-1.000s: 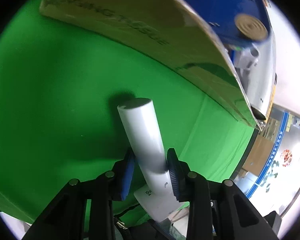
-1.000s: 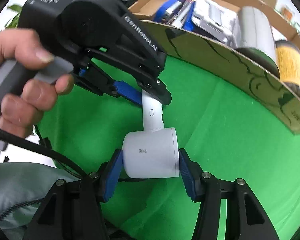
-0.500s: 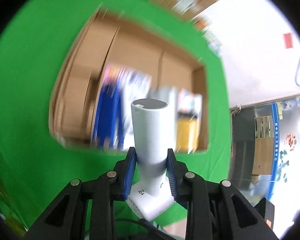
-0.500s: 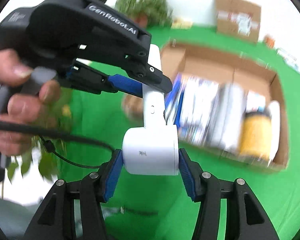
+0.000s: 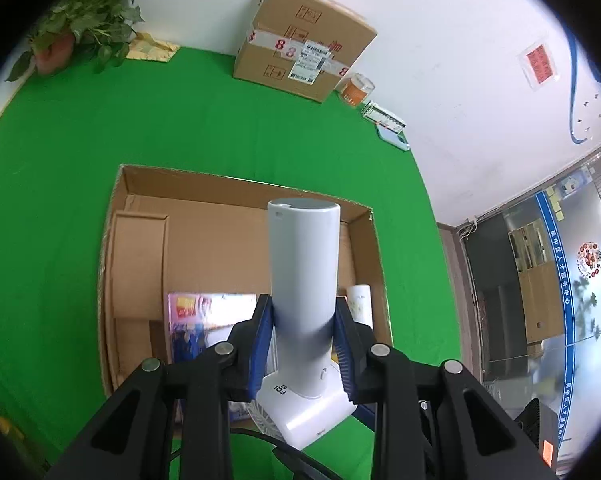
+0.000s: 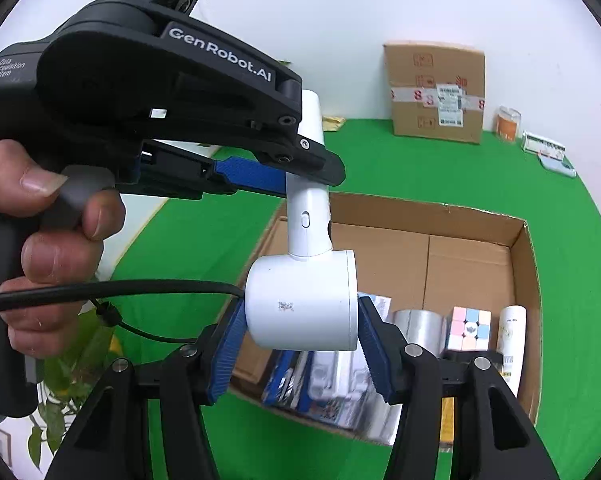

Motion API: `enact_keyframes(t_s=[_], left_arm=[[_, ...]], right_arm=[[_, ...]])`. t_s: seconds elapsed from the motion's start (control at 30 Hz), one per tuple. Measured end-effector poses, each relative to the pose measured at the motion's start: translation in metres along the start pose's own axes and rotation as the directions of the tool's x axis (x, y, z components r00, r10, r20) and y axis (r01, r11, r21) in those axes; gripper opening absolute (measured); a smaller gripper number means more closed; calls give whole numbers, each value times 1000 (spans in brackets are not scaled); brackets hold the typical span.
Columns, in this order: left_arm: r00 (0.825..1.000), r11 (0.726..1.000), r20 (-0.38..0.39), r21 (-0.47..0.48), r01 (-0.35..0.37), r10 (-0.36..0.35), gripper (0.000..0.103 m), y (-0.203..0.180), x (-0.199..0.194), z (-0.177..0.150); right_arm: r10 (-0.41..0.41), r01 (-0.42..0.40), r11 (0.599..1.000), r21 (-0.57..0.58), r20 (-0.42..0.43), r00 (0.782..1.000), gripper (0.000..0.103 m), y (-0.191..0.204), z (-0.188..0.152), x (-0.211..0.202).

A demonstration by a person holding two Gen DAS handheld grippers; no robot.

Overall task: Organize rigid objects
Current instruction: 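Carry the white fan over the tray and lower it in upright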

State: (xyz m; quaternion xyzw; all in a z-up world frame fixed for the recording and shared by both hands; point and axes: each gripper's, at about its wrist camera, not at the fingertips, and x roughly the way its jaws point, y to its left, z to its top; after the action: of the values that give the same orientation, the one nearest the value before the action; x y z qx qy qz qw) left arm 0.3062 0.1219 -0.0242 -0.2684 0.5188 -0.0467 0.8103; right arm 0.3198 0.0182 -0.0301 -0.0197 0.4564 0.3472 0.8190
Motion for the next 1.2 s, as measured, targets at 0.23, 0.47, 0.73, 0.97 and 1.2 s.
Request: enact_keyframes(t_s=[0.23,0.47,0.73,0.97,1.2], left_arm=[[997,998,-54,-43,51,-53,28,9,62,49],[978,997,-196,-60,58,-69,28,19,155,77],[937,998,-344,-36,58,-66,28,25,226,69],[983,997,-170,10,78,-75,59,16,149,67],[985,970,143,210,-125,96,77,-19,6,27]], right_arm=[[-18,18,1000,-1,-68,998,53,-54,34,57],[-54,77,991,109,-198,979,53,-118,42,136],[-49,147,959,240,-372,927,55,-165,17,193],[-54,170,932,321,-341,938,83,-177,8,158],[-160,218,950,223,-250,955,95,-134,-2,68]])
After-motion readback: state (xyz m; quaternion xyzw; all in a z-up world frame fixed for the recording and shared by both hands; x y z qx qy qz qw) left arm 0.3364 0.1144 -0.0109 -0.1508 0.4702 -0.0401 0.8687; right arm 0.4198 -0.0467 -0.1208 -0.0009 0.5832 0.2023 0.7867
